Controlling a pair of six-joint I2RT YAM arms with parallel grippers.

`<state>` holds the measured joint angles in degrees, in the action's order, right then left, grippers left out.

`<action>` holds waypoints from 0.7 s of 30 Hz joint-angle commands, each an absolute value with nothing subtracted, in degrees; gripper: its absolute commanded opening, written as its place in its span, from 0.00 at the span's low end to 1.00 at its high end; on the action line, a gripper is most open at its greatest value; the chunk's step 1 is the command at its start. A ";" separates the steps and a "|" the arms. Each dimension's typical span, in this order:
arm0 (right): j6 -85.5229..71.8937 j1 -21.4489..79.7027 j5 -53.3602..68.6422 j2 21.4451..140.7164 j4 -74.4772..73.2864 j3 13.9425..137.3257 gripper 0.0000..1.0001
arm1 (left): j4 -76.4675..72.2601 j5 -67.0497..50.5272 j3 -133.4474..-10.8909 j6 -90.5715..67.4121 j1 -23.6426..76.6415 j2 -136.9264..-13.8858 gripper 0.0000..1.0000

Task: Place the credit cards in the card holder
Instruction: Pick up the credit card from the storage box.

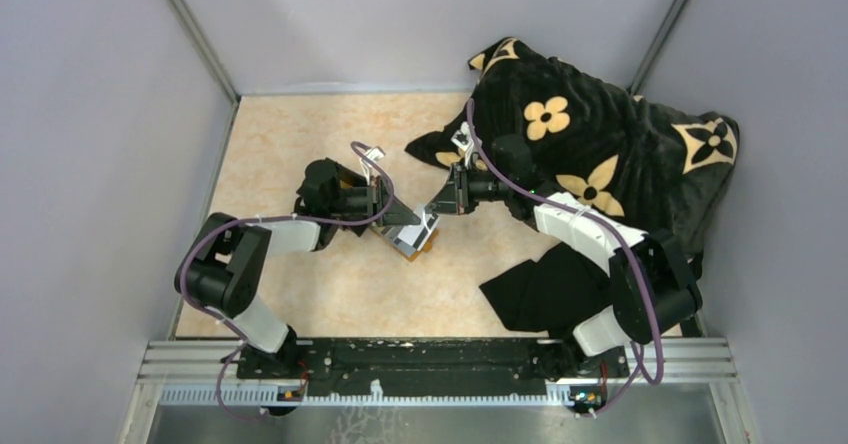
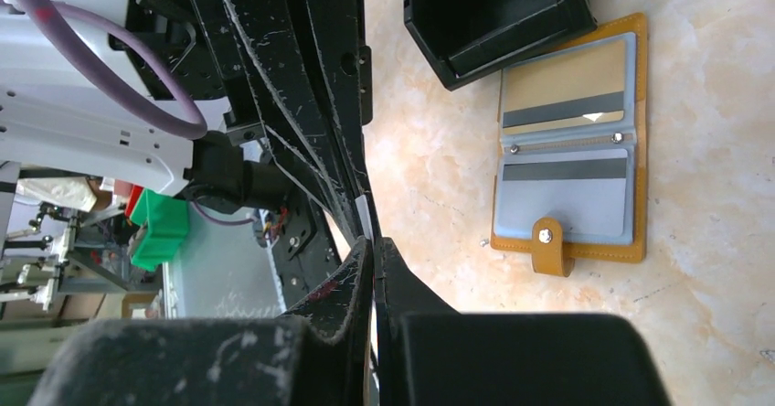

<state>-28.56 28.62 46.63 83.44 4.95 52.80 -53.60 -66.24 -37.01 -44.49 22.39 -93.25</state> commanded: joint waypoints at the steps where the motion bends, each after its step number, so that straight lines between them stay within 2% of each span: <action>1: -28.97 27.73 47.29 83.24 9.18 54.92 0.00 | -52.83 -68.02 -38.71 -42.48 22.58 -94.83 0.00; 3: -28.12 27.69 46.05 83.14 8.27 55.12 0.02 | -51.05 -66.17 -38.87 -41.15 22.59 -94.80 0.00; 7: -25.47 27.69 40.55 81.07 5.57 54.80 0.28 | -32.04 -53.41 -41.62 -29.41 22.57 -92.50 0.00; 9: -24.20 27.73 37.14 79.81 3.99 54.77 0.36 | -25.62 -45.14 -42.22 -26.96 22.59 -91.16 0.00; 15: -21.72 29.70 26.40 76.46 2.25 53.74 0.39 | -23.60 -21.73 -37.09 -31.12 22.66 -87.08 0.00; 21: -19.07 32.44 21.78 76.74 1.05 53.65 0.39 | -27.24 -8.56 -31.46 -36.28 22.64 -81.10 0.00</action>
